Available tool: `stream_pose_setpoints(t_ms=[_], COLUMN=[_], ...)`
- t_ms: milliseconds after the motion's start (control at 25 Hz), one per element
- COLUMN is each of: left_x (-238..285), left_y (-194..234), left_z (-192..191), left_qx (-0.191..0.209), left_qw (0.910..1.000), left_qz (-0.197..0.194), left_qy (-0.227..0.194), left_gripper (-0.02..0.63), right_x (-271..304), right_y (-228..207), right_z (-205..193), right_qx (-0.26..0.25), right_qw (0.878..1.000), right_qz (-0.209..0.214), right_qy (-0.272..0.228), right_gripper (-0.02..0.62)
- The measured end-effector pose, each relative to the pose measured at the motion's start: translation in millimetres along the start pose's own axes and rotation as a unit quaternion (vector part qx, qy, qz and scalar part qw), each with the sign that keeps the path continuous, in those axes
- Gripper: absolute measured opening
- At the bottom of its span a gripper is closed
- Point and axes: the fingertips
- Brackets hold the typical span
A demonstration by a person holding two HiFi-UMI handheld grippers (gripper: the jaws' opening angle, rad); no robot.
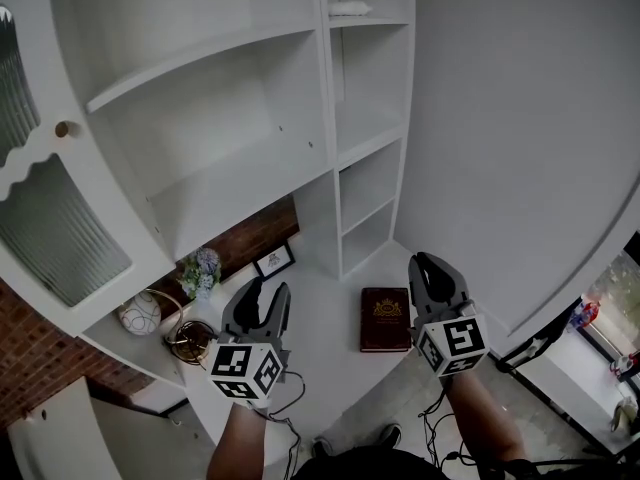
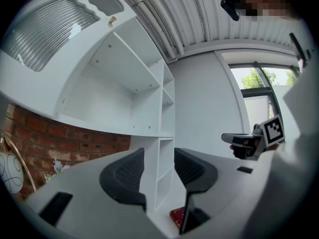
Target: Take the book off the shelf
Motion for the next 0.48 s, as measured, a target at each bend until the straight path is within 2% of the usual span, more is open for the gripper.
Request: stream_pose_setpoints(t_ms=[480], left_x=[8.4], left_y=[2.6], left_z=[-4.0], left_qx=[-0.007], left_qw=[1.0], left_qz=[-0.005], left_qy=[0.003], left_gripper=[0.187], right_x=[0.0], right_y=[-6.5], right_z=[-1.5], right_qx=[0.004], right_qw=[1.0], right_qz=[-0.003], right_qy=[0.005], right_gripper=[0.017])
Point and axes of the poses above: the fingertips, and each gripper's own axes: x forward along the fingers, y to its left, z out of its top, and after that the axes turned 8 degrees about -x, right-handed
